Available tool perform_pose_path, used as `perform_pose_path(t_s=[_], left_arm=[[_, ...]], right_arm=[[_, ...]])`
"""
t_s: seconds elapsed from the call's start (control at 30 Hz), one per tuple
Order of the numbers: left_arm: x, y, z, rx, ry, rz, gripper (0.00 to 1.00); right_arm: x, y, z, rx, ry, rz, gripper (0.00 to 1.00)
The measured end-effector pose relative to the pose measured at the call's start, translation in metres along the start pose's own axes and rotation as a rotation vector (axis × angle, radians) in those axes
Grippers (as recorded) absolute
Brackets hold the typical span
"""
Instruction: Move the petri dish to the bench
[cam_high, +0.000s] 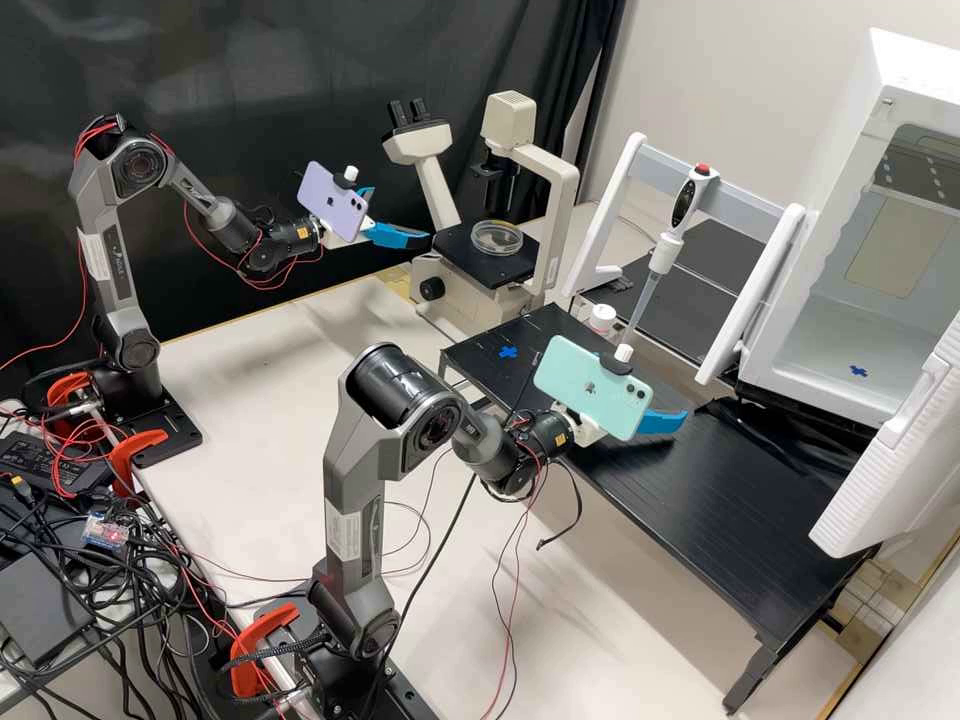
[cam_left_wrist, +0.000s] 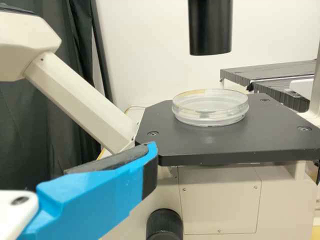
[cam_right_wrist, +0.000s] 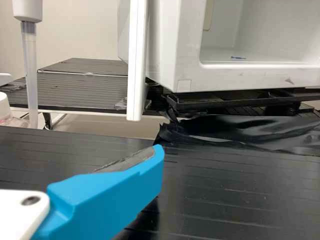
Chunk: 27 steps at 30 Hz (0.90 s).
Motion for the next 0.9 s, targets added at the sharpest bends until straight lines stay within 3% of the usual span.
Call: perform_pose_path(t_s=[0.6,0.67,0.83,0.9], left_arm=[[0.0,0.0,0.0,0.0,0.0,0.0,1.0],[0.0,0.0,0.0,0.0,0.0,0.0,1.0],[0.0,0.0,0.0,0.0,0.0,0.0,1.0],[0.0,0.0,0.0,0.0,0.0,0.0,1.0]], right_arm=[[-0.013,-0.013,-0.006,0.014,0.01,-0.029,1.0],[-0.018,-0.017,-0.015,0.017,0.035,-0.038,1.0],[-0.028,-0.026,-0.046,-0.037,0.173,-0.044,1.0],[-0.033,-0.034,-0.062,-0.034,0.204,-0.04,1.0]])
